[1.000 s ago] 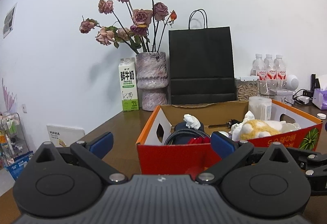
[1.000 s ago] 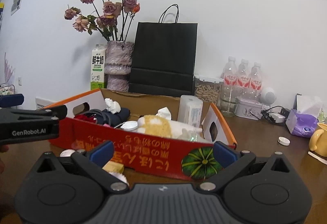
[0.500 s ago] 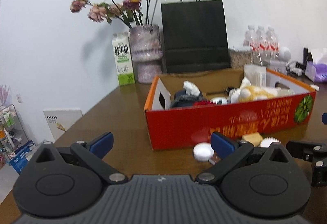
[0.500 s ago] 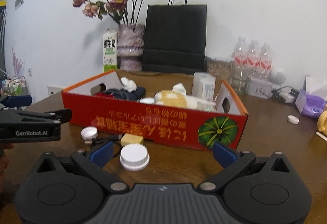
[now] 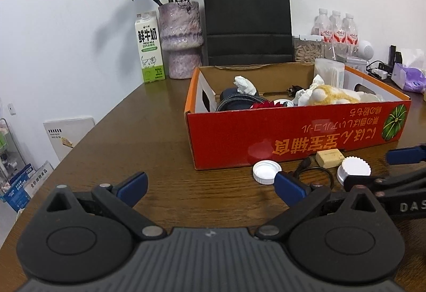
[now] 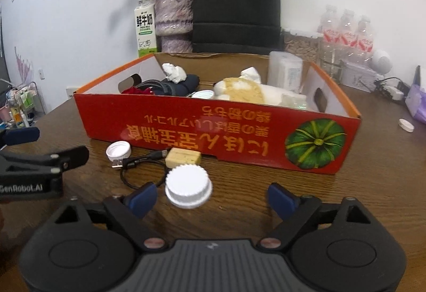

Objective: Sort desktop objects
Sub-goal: 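Move both grippers back to the remaining caps beside the box, then grasp the white ridged cap with the right gripper while the left gripper grasps a white bottle cap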

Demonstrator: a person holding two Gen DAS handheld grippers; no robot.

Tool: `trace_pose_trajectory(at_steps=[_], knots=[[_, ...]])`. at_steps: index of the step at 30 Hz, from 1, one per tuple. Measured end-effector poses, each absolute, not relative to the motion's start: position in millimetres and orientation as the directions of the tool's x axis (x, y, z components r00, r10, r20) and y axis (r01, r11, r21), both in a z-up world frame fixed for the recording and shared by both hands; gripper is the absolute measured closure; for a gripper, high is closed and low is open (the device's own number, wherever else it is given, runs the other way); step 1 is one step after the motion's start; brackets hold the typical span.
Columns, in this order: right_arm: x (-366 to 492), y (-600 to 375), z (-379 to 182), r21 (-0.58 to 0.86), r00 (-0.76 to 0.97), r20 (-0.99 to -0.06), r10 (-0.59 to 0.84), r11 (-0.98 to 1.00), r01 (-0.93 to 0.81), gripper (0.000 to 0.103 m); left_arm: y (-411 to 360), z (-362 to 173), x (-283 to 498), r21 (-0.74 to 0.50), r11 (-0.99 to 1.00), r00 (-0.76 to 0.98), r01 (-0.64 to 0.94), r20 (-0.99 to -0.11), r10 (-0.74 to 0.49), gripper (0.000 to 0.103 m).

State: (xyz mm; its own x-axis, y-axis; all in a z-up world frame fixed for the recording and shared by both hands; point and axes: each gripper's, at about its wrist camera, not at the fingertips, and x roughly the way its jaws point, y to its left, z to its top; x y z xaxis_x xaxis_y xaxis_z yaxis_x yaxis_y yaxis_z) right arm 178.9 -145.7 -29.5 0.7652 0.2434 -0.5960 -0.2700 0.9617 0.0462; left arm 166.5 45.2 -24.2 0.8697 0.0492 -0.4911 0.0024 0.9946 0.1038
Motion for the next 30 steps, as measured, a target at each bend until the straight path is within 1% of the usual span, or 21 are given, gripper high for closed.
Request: trace_pose_trajectory(at_steps=[2, 3, 4, 5, 8, 11, 16, 18, 20, 22, 24, 25, 27, 30], knots=[[182, -142, -30, 0.045, 0.759, -0.601, 0.251, 0.958, -0.282, 0.029, 46, -24, 168, 0.106, 0.994, 0.866, 0.005, -0.498, 0.049, 0.0], [183, -140, -30, 0.041, 0.756, -0.604, 0.252, 0.957, -0.286, 0.042, 46, -25, 170, 0.108, 0.994, 0.864, 0.005, -0.5, 0.05, 0.0], [182, -140, -30, 0.034, 0.761, -0.598, 0.251, 0.957, -0.289, 0.058, 45, -25, 171, 0.11, 0.994, 0.863, 0.007, -0.503, 0.05, 0.0], [182, -140, -29, 0.038, 0.761, -0.595, 0.257, 0.955, -0.293, 0.063, 45, -25, 173, 0.112, 0.994, 0.861, 0.009, -0.506, 0.05, 0.0], [181, -146, -28, 0.064, 0.766, -0.582, 0.272, 0.955, -0.29, 0.064, 42, -26, 179, 0.12, 0.993, 0.859, 0.012, -0.51, 0.051, 0.0], [180, -153, -26, 0.055, 0.785, -0.567, 0.25, 0.962, -0.266, 0.064, 35, -27, 186, 0.125, 0.992, 0.854, 0.023, -0.519, 0.045, 0.0], [183, -171, -25, 0.057, 0.8, -0.562, 0.21, 0.975, -0.216, 0.064, 21, -31, 205, 0.138, 0.99, 0.825, 0.021, -0.562, 0.06, 0.001], [184, -177, -25, 0.064, 0.803, -0.562, 0.2, 0.978, -0.199, 0.064, 19, -32, 210, 0.116, 0.993, 0.818, 0.014, -0.572, 0.055, 0.005], [185, -182, -26, 0.069, 0.806, -0.559, 0.194, 0.98, -0.188, 0.064, 19, -33, 214, 0.093, 0.996, 0.814, 0.008, -0.578, 0.048, 0.007], [185, -186, -26, 0.082, 0.807, -0.558, 0.194, 0.98, -0.179, 0.064, 19, -33, 215, 0.078, 0.997, 0.813, 0.003, -0.581, 0.043, 0.012], [186, -188, -26, 0.09, 0.805, -0.559, 0.198, 0.98, -0.178, 0.064, 20, -32, 216, 0.062, 0.998, 0.811, 0.0, -0.584, 0.036, 0.018], [186, -187, -26, 0.088, 0.806, -0.559, 0.198, 0.98, -0.179, 0.064, 20, -32, 217, 0.051, 0.999, 0.808, -0.003, -0.588, 0.032, 0.02], [185, -186, -26, 0.08, 0.807, -0.557, 0.196, 0.98, -0.183, 0.064, 22, -33, 219, 0.031, 0.999, 0.801, -0.006, -0.599, 0.023, 0.028], [185, -184, -26, 0.074, 0.805, -0.56, 0.194, 0.98, -0.185, 0.064, 22, -34, 221, 0.02, 1.0, 0.79, -0.008, -0.613, 0.019, 0.034]])
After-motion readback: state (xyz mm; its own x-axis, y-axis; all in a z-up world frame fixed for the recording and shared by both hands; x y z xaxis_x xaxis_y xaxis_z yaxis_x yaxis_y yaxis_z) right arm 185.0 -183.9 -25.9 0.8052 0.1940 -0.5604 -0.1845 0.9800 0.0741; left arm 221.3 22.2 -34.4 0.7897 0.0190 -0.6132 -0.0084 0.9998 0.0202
